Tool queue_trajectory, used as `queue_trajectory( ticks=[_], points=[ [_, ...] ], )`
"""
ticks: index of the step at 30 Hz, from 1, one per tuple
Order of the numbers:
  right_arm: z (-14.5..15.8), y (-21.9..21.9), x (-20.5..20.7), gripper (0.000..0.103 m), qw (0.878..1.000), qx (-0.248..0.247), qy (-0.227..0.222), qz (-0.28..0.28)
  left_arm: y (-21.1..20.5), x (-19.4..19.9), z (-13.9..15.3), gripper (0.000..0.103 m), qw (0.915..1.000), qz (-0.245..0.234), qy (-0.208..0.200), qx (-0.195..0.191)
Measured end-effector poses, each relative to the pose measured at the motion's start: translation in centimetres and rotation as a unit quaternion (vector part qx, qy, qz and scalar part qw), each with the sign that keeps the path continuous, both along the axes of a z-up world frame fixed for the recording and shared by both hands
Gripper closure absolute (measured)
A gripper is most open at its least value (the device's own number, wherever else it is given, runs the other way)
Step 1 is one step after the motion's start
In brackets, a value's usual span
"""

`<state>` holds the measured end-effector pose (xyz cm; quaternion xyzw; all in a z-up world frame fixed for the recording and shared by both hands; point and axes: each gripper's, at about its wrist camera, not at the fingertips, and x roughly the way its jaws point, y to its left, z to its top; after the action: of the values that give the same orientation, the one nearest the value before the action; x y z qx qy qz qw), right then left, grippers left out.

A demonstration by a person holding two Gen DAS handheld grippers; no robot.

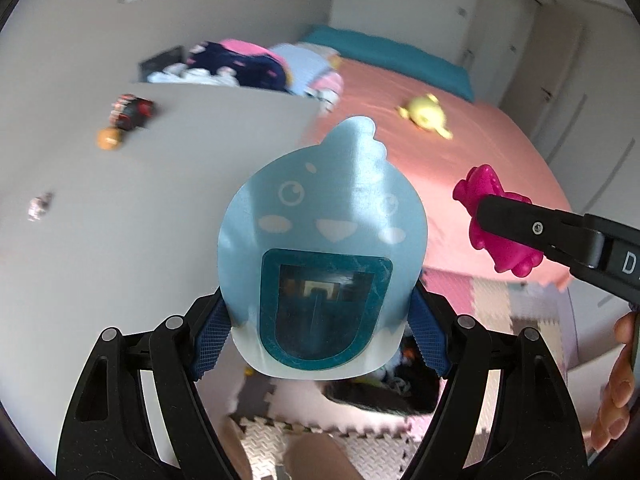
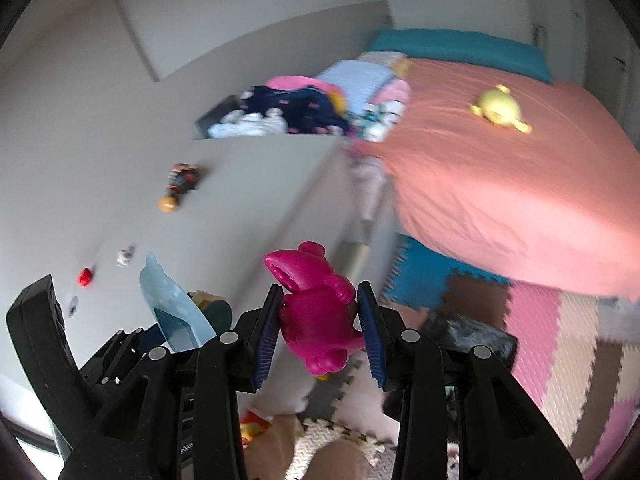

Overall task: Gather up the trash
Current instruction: 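Carry the pink toy and blue card to the trash bin and release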

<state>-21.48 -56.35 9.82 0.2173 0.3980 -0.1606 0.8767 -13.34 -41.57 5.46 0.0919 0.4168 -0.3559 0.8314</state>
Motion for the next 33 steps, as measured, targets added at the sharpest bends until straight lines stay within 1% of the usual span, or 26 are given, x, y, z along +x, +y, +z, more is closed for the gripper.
queue_trajectory(
  ticks=[5,10,13,17,18,19,20,21,22,23,24,25,27,33],
  points=[
    [-2.3,-3.3,-5.2,0.063,0.999,0.005,0.016,-0.049,-3.3,-3.9,-2.3,0.027,0.9988,-0.043,0.012,0.020],
    [-5.0,-6.0,-9.0,0.063,0.995,0.017,0.037,-0.090,-6.6,-6.9,-4.4,0.027,0.9953,-0.083,0.023,0.045],
    [-6.4,-7.7,-10.4,0.063,0.993,0.026,0.050,-0.107,-8.2,-8.1,-5.3,0.027,0.9929,-0.100,0.027,0.059],
    [-8.0,-9.6,-11.0,0.063,0.990,0.037,0.066,-0.121,-10.4,-8.7,-6.3,0.026,0.9894,-0.117,0.032,0.080],
    [-8.4,-10.2,-11.1,0.063,0.989,0.041,0.070,-0.122,-10.8,-9.2,-6.5,0.024,0.9889,-0.118,0.033,0.083],
    [-8.7,-10.6,-11.1,0.063,0.989,0.046,0.075,-0.123,-11.5,-9.5,-6.8,0.022,0.9870,-0.127,0.036,0.091],
    [-9.2,-11.2,-11.0,0.062,0.986,0.056,0.086,-0.130,-12.4,-9.8,-7.3,0.021,0.9825,-0.145,0.043,0.108],
    [-9.7,-11.8,-11.1,0.037,0.983,0.066,0.096,-0.142,-13.0,-10.0,-7.6,0.015,0.9797,-0.155,0.046,0.119],
    [-10.1,-12.4,-11.1,0.006,0.980,0.074,0.103,-0.154,-13.5,-10.3,-7.9,0.006,0.9782,-0.155,0.036,0.134],
    [-10.4,-12.8,-11.2,0.003,0.979,0.078,0.102,-0.159,-13.7,-10.6,-8.0,0.006,0.9786,-0.150,0.022,0.139],
    [-10.9,-13.4,-11.3,0.002,0.976,0.080,0.116,-0.164,-13.8,-10.7,-8.1,0.006,0.9786,-0.146,0.015,0.144],
    [-11.3,-13.6,-11.5,0.002,0.974,0.081,0.124,-0.170,-13.9,-10.7,-8.5,0.006,0.9785,-0.143,0.019,0.147],
    [-11.9,-14.0,-11.9,0.002,0.973,0.083,0.123,-0.177,-14.0,-10.5,-9.1,0.006,0.9788,-0.138,0.039,0.147],
    [-12.8,-14.3,-12.6,0.002,0.972,0.089,0.122,-0.182,-14.0,-10.5,-9.7,0.006,0.9789,-0.133,0.053,0.146]
  ],
)
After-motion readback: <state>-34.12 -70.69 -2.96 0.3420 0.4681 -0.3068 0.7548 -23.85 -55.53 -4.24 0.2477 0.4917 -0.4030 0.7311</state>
